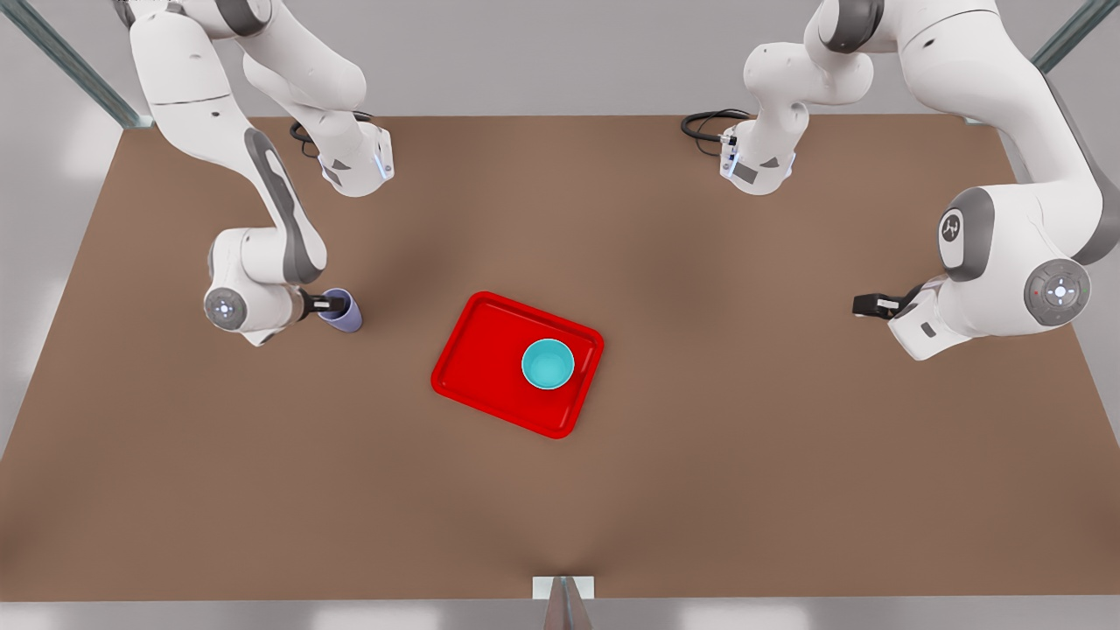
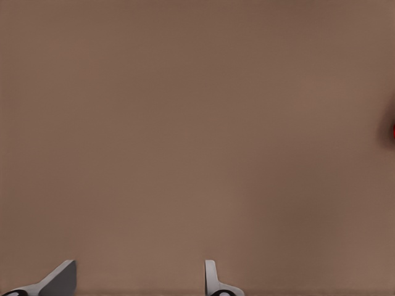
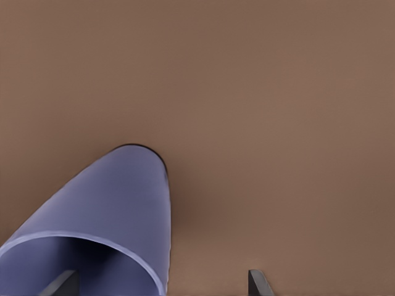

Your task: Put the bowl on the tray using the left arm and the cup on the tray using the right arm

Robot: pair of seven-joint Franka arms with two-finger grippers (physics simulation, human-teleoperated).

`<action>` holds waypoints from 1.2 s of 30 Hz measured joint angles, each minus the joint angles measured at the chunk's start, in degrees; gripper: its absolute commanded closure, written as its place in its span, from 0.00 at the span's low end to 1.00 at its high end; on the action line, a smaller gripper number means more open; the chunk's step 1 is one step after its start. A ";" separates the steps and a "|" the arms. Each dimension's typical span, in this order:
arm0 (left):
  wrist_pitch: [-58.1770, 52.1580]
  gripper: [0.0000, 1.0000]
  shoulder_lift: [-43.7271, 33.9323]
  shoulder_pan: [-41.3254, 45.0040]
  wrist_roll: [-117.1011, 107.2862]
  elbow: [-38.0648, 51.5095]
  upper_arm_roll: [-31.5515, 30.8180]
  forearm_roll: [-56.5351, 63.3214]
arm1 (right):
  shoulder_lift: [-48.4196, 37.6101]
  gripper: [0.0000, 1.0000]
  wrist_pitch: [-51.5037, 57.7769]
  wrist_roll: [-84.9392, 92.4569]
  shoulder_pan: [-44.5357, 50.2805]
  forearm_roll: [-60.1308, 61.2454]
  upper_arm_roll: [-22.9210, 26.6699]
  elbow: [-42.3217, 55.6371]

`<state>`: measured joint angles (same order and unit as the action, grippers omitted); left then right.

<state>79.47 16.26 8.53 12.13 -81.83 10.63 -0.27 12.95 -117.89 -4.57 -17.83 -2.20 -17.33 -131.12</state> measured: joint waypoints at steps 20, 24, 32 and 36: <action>0.05 0.00 0.00 0.02 0.00 -0.61 0.00 -0.01 | 1.82 0.71 -2.17 0.00 0.07 -0.44 0.10 0.08; -0.07 0.00 0.00 0.00 0.00 -1.22 0.00 -0.05 | 1.82 0.79 -2.12 -0.21 0.17 -0.44 0.10 0.16; -0.46 0.00 0.00 -0.02 0.00 -1.23 0.00 -0.08 | 1.74 0.79 -2.02 -0.12 0.70 -0.27 0.05 0.43; -0.46 0.00 -0.03 0.04 0.00 -1.23 0.00 -0.09 | 0.77 0.79 -0.23 0.58 1.13 0.05 -0.15 0.90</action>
<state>79.01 16.24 8.56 12.13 -83.06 10.63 -0.35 13.72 -118.12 -3.99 -16.69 -2.14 -17.48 -130.22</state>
